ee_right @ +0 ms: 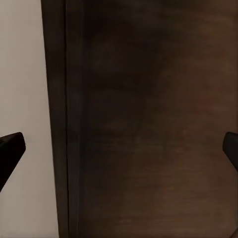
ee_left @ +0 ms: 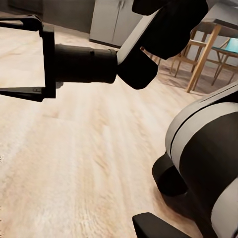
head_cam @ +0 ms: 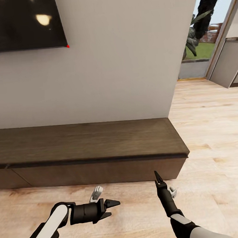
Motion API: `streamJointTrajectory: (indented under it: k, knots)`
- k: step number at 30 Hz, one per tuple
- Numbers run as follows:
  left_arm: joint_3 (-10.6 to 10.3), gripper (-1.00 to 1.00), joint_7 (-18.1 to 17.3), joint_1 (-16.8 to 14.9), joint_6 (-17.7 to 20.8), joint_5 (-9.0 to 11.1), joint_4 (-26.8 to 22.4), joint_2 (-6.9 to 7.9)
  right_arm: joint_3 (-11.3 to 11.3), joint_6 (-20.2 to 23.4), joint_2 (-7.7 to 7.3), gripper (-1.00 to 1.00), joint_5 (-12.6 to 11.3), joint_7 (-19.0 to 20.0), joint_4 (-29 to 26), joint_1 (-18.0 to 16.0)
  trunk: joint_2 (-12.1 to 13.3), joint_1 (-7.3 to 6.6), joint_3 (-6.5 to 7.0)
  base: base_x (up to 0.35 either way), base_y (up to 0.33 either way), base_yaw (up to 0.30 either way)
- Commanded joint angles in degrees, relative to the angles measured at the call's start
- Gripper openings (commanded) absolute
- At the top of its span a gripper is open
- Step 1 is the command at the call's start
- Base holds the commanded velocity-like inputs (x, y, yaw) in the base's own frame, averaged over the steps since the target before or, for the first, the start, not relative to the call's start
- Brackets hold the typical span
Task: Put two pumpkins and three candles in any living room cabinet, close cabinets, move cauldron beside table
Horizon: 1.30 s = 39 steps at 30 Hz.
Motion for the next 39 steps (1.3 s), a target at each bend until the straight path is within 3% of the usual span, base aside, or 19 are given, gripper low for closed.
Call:
streamJointTrajectory:
  k: [1, 39]
  knots:
    - [-0.1, 1.00, 0.0, 0.0, 0.1, 0.1, 0.0, 0.05, 0.5, -0.5, 0.00, 1.00, -0.3, 0.1, 0.1, 0.0, 0.0, 0.00, -0.05, 0.153, 0.022, 0.000]
    - [-0.2, 1.00, 0.0, 0.0, 0.1, 0.1, -0.3, 0.05, 0.5, -0.6, 0.00, 1.00, -0.3, 0.1, 0.1, 0.0, 0.0, 0.00, -0.05, 0.103, 0.005, 0.000]
